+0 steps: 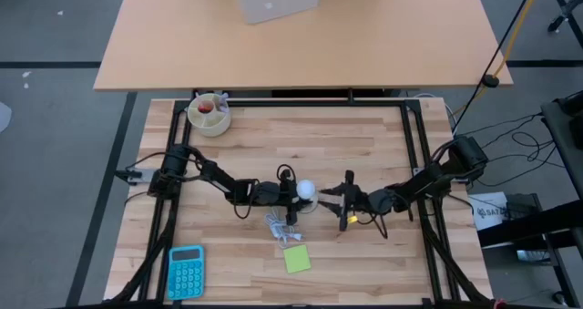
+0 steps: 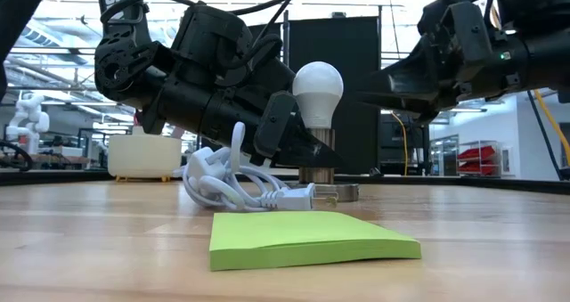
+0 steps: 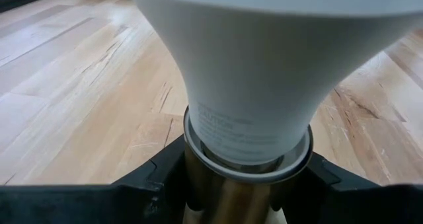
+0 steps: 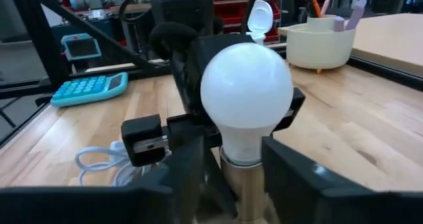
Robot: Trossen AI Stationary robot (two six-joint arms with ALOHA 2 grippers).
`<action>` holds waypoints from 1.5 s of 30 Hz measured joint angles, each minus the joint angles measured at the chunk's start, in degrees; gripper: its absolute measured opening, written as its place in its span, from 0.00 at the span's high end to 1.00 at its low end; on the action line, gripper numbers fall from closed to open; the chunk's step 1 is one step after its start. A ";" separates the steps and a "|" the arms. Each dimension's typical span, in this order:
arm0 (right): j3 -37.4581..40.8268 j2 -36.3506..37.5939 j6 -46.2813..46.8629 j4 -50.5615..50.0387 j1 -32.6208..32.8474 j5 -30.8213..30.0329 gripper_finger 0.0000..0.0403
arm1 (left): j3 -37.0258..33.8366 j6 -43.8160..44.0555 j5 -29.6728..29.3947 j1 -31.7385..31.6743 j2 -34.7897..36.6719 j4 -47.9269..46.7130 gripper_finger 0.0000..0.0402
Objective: Screw lightbulb
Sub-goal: Remove the lightbulb from the lamp
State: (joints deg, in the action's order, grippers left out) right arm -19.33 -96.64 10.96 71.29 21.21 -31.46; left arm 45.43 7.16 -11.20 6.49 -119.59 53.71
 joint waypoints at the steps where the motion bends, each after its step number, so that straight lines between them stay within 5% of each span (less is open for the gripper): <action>1: -0.02 0.00 0.00 0.04 0.00 -0.28 0.60 | 0.00 0.00 0.00 -0.01 0.00 0.00 0.55; 7: -0.10 0.02 0.57 -0.49 -0.54 -2.78 0.39 | 0.00 0.02 0.00 0.01 0.00 0.02 0.55; 15: -5.55 0.04 0.39 -6.47 -2.01 -0.90 0.29 | 0.00 0.07 0.00 0.01 0.00 0.02 0.55; 28: -12.75 0.26 3.55 -19.50 -5.43 1.59 0.27 | -0.07 0.44 -0.05 0.01 0.00 0.17 0.55; 45: -13.07 0.49 -4.19 -22.03 -5.77 2.96 0.29 | -0.04 0.02 0.01 0.16 0.00 0.12 0.55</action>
State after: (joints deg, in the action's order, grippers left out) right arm -32.40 -96.15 6.77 49.26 15.44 -28.50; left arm 45.39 7.18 -11.19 6.66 -119.59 53.84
